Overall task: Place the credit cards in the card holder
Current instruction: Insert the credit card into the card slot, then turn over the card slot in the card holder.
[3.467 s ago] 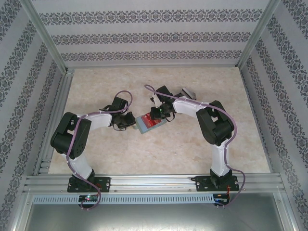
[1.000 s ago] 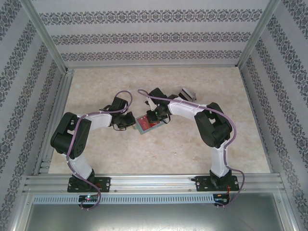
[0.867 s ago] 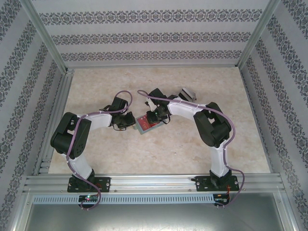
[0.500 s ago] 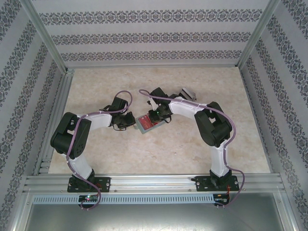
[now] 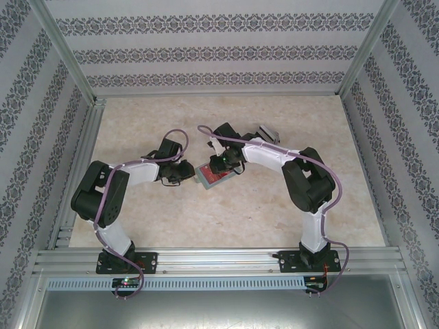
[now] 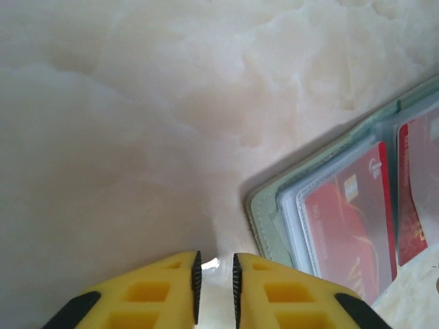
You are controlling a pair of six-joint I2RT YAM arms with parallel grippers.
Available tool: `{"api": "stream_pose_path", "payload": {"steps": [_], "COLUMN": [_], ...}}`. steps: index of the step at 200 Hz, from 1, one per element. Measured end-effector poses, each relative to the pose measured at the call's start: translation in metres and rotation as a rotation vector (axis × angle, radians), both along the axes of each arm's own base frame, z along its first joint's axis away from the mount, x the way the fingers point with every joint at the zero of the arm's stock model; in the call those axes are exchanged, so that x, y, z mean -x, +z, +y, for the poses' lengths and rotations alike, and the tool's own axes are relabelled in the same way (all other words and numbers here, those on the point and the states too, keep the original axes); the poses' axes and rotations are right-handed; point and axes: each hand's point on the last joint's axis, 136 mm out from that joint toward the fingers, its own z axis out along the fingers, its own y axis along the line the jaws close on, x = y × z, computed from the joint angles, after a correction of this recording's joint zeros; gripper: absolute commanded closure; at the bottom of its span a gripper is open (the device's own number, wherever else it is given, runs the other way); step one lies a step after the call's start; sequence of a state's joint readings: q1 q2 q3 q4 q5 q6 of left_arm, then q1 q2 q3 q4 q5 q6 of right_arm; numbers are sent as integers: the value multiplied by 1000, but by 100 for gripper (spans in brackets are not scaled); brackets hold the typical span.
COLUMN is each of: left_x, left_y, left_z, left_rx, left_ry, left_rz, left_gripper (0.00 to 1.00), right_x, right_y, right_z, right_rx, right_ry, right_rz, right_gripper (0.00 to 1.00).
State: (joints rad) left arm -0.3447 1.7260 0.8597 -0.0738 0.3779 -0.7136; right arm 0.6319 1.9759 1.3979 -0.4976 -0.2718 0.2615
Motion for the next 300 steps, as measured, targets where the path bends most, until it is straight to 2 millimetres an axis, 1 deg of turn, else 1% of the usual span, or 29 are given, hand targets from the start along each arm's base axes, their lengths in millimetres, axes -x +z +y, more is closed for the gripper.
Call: {"api": "stream_pose_path", "payload": {"steps": [14,35,70,95,114,130,143,152,161,193,216,236,280,300], "left_x": [3,8,11,14,15,17,17,16,16,15,14,12,6,4], "left_y": [4,9,17,22,25,27,28,28,29,28,30,35,67,75], "left_z": [0,0,-7,-12,-16,-19,-21,-23,-24,-25,-25,-24,-25,-26], "left_rx": [15,31,82,120,145,168,183,195,202,208,205,196,207,211], "left_ry": [5,15,4,-5,-8,-11,-11,-9,-10,-12,-14,-17,-32,-37], "left_rz": [-5,-7,2,12,22,27,28,30,27,27,27,17,-58,-77], "left_gripper": [57,52,51,53,57,63,71,81,88,100,100,100,100,100], "right_x": [1,3,4,6,6,8,11,13,14,16,16,16,15,12], "right_y": [0,1,0,-3,-2,-2,-2,-2,-3,-10,-15,-16,-12,-9], "right_z": [2,3,3,2,4,7,11,13,13,15,14,14,19,22], "right_rx": [-7,-15,-18,-16,-22,-25,-28,-28,-30,-21,-11,-12,-27,-34], "right_ry": [5,9,10,10,13,21,31,38,39,48,48,49,60,61], "right_rz": [5,10,15,21,21,19,20,21,23,35,45,45,39,31], "right_gripper": [79,79,79,79,76,74,72,71,70,61,57,53,48,47]}}
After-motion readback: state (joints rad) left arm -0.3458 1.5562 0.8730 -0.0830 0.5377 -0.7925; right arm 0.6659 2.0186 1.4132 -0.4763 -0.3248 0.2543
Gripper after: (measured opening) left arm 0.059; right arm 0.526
